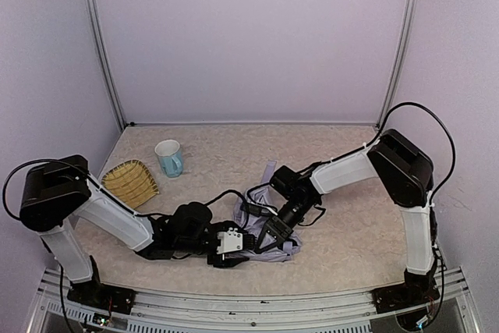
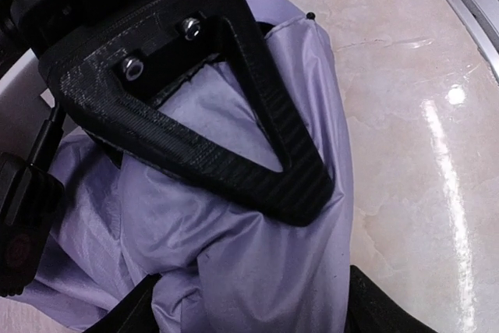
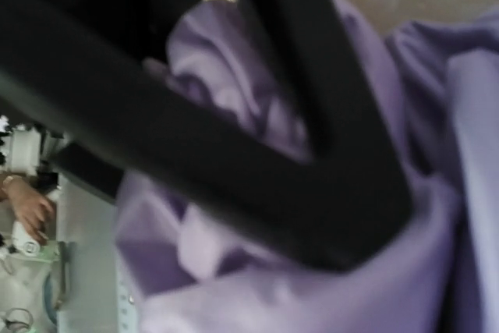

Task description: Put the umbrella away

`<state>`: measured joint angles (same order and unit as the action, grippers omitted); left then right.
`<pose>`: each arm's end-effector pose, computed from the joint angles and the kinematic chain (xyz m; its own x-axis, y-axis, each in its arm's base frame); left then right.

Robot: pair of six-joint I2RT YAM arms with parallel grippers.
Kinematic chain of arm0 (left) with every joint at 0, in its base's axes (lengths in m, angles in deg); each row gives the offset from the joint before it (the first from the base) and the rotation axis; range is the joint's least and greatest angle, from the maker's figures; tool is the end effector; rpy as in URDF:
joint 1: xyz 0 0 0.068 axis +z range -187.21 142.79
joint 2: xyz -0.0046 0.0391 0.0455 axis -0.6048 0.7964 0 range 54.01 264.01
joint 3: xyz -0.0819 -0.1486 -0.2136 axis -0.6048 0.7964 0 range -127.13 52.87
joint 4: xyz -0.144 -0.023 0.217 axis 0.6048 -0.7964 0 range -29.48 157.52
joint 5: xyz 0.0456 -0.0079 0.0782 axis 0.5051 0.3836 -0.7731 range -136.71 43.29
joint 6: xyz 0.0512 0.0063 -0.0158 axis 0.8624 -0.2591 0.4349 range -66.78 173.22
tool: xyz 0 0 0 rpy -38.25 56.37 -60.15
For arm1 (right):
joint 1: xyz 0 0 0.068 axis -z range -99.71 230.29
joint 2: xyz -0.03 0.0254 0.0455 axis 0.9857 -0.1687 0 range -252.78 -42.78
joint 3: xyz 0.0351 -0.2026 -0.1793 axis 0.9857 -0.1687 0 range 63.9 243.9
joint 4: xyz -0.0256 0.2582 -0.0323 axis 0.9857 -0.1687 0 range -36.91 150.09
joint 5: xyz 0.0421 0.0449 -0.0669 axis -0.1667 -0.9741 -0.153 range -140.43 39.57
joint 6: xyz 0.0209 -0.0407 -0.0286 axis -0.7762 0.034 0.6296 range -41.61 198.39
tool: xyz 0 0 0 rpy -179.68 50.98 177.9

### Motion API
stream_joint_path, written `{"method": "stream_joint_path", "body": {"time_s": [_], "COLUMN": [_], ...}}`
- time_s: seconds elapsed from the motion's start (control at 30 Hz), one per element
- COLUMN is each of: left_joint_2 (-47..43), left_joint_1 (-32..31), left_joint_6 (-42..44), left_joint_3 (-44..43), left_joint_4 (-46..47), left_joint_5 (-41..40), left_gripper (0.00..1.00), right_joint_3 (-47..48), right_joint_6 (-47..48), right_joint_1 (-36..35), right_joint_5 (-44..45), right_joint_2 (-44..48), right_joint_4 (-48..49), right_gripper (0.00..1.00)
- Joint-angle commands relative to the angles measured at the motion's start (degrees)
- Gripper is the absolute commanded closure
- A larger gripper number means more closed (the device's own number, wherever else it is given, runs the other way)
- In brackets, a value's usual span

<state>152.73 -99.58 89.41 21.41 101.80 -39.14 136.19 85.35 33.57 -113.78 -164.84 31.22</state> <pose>0.1358 -0.2695 0.1122 0.3451 0.6027 -0.7195 0.8992 0.0074 0.4375 0.2387 0.2998 0.1007 -0.6129 -0.7302 -0.3019 -0.5255 0.0914 0.8459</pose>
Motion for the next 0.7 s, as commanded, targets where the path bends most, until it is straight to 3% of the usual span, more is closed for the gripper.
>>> {"method": "stream_joint_path", "body": {"time_s": [0.0,0.13,0.23,0.47,0.67], "left_joint_2": [3.8,3.8,2.9,6.2,9.0], "left_joint_1": [0.5,1.9,3.4,4.3,7.4], "left_joint_6": [-4.1,-8.3,-10.6,-15.2,-19.6], "left_joint_3": [-1.1,-2.5,-4.0,-9.4,-10.8], "left_joint_4": [0.2,-5.0,-10.7,-24.5,-28.1], "left_joint_5": [5.0,7.2,10.8,14.3,22.5], "left_gripper": [0.33,0.6,0.69,0.8,0.83], "right_joint_3": [-1.3,-1.9,-2.3,-7.5,-13.8], "right_joint_6": [-3.5,-5.8,-8.7,-10.8,-8.9], "right_joint_1": [1.2,2.1,3.6,8.2,9.8], "right_joint_5": [2.7,3.5,5.2,11.3,21.2], "right_joint_2": [-2.8,-1.5,1.3,12.9,28.0], "right_joint_4": [2.5,6.4,9.6,12.8,13.1], "right_gripper": [0.67,0.53,0.42,0.12,0.07]}}
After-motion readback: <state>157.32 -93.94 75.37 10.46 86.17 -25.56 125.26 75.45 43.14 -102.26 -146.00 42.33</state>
